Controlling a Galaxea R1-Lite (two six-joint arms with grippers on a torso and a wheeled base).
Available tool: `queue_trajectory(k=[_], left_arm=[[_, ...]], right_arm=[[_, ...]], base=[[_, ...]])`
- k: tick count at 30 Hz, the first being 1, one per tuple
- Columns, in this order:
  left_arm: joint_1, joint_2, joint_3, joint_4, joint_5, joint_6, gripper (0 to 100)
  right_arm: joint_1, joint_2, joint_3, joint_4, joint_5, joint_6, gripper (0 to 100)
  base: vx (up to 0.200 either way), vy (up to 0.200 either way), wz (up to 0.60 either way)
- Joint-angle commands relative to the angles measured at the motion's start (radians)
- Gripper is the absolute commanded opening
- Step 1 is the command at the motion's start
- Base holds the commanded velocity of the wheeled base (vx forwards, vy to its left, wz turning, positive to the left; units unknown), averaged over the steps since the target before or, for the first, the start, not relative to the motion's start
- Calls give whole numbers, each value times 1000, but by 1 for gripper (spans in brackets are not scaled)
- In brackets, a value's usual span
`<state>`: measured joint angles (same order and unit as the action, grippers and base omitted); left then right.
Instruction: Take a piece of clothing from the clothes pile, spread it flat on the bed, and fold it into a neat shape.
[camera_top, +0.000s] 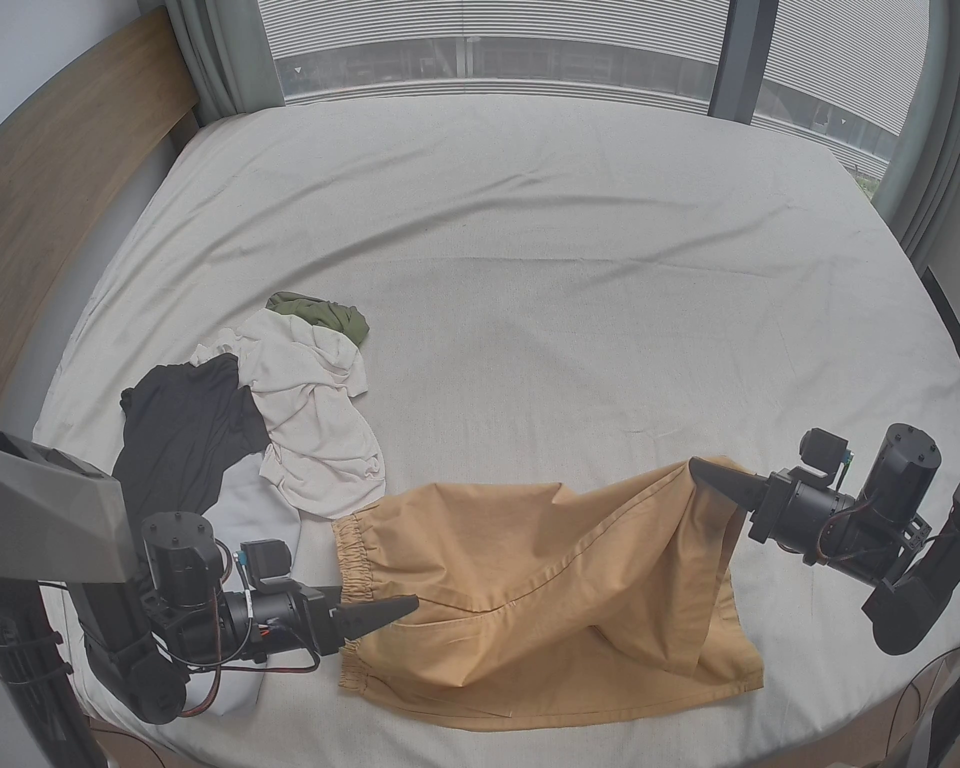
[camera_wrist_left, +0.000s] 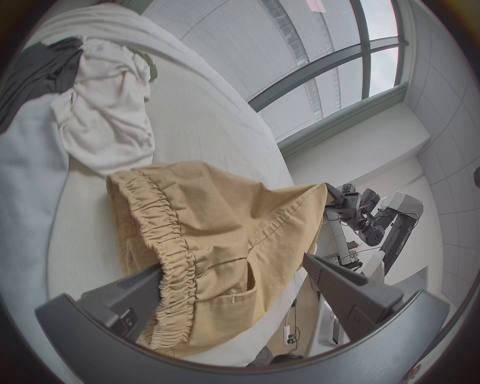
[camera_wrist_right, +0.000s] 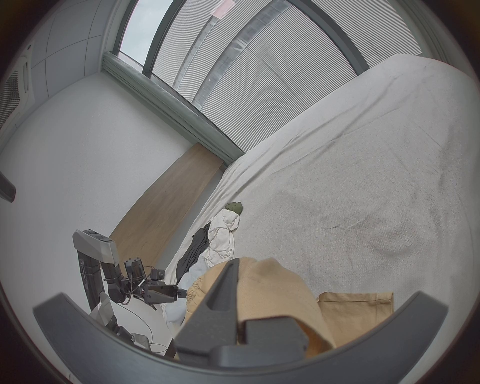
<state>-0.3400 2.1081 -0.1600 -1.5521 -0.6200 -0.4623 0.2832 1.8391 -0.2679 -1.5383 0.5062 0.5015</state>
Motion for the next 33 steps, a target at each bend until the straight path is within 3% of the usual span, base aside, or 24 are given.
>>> queue_trajectory(k=[1,17,18,33], left_arm=[[-14,30,8,-2,0,-1,100],[-47,35,0,-2,2,-29,100],[-47,36,-1,-2,2,-29,0],[-42,27,-13,-5,2,-25,0]], right_arm=[[1,5,-1,0,0,0,0],[1,5,-1,0,0,0,0],[1,5,-1,0,0,0,0],[-4,3,-14,0,0,2,0]], base=[[0,0,0],[0,0,0],[0,0,0],[0,0,0]])
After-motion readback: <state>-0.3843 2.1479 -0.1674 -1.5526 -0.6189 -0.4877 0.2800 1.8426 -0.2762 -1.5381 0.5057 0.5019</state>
